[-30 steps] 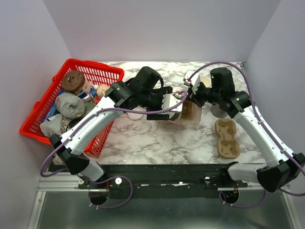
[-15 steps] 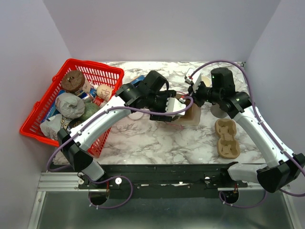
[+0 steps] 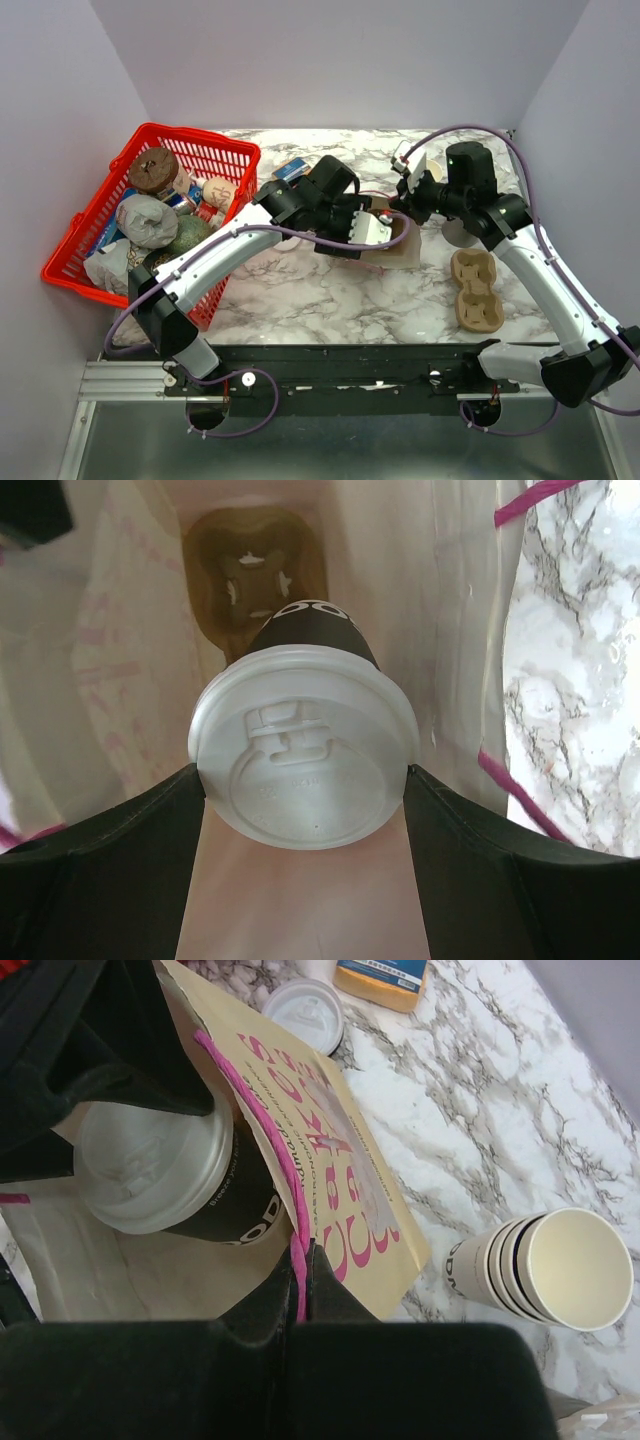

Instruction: Pack the takeout coffee

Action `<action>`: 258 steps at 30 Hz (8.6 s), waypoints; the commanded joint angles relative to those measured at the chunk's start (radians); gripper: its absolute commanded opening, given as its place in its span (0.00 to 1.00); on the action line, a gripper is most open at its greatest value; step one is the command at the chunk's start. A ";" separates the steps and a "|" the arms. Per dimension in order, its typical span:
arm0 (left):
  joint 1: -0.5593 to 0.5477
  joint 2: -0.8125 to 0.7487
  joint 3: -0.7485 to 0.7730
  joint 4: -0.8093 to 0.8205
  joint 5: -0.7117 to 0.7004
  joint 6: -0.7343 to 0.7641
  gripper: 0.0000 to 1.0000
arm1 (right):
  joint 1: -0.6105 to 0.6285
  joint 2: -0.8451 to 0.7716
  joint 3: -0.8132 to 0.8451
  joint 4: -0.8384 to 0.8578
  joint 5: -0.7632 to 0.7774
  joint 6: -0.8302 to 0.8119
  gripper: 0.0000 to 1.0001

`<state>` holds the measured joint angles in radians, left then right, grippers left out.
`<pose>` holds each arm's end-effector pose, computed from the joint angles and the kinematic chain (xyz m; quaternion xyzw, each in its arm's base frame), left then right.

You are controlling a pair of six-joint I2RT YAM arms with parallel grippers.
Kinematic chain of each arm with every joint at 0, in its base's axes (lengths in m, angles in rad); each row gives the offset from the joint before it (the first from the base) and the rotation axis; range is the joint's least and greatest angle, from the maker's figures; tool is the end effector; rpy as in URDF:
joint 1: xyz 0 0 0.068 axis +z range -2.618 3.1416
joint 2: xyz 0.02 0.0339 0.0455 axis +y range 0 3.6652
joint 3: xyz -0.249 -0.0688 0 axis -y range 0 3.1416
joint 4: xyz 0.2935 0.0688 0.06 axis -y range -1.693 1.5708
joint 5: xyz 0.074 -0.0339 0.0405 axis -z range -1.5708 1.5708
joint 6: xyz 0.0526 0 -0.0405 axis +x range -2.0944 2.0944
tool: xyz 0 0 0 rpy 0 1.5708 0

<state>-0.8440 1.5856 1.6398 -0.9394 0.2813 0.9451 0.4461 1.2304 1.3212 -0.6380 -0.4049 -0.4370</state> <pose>0.2498 -0.3029 0.3419 0.7568 0.5469 -0.1150 0.3390 0.2871 0.1603 0.3709 -0.4540 0.7301 0.1775 0.4789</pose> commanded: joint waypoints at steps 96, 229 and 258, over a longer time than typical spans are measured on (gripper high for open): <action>-0.052 -0.070 -0.371 0.283 -0.490 0.176 0.00 | 0.108 -0.066 -0.019 0.021 0.083 0.307 0.00; 0.157 -0.139 -0.094 0.795 0.067 -0.727 0.98 | -0.112 0.376 0.411 -0.124 0.057 0.104 0.62; 0.260 -0.199 0.029 0.587 -0.045 -0.681 0.98 | -0.492 0.185 0.277 -0.293 0.052 0.020 0.59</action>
<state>-0.5972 1.4204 1.6661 -0.3172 0.2584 0.2321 -0.0063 1.4113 1.6505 -0.9001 -0.3492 -0.3664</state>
